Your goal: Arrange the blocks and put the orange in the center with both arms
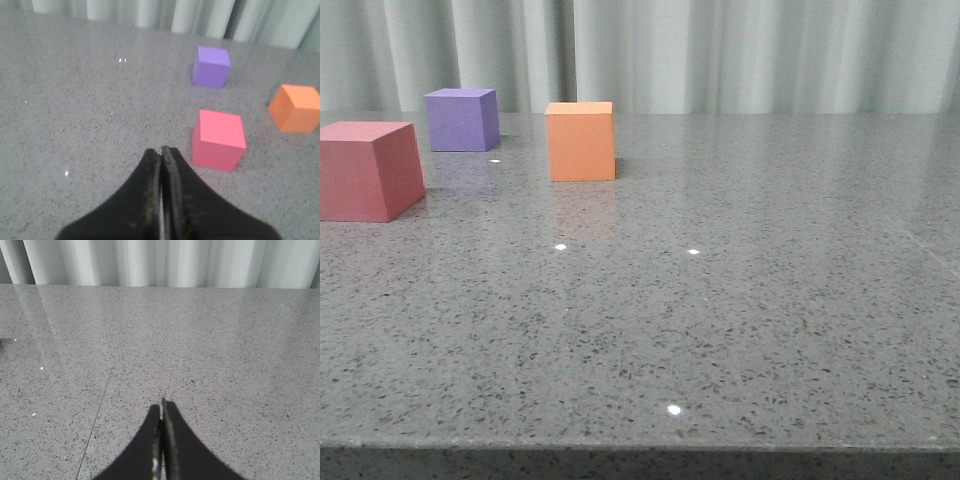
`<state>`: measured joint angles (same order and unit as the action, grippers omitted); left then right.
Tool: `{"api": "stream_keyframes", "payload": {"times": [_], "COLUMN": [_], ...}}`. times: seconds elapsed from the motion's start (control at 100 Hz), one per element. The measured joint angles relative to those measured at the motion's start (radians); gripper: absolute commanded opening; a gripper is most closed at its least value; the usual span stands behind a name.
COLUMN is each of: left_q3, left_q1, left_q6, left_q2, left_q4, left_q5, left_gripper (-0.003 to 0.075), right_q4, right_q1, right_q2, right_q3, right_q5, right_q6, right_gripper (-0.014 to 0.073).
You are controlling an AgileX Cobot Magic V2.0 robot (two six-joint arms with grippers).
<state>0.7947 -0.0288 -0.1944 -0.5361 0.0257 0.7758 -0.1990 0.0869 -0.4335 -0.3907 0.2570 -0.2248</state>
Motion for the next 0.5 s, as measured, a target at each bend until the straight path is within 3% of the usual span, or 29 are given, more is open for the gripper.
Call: {"api": "stream_keyframes", "payload": {"times": [0.18,0.5], "left_q3": [0.154,0.188], "left_q1": [0.000,0.000], "left_q6": [0.000,0.000], "left_q2": [-0.190,-0.378], "left_q4": [0.019,0.022], "left_q5": [0.165,0.207], "left_gripper": [-0.0020,-0.0020], "right_q4": [0.000,0.000], "right_q1": [0.000,0.000], "right_q2": [0.000,0.000], "right_q3": [0.000,0.000], "right_q5": [0.000,0.000], "right_q6": [0.000,0.000], "right_gripper": [-0.0110,-0.0110]}}
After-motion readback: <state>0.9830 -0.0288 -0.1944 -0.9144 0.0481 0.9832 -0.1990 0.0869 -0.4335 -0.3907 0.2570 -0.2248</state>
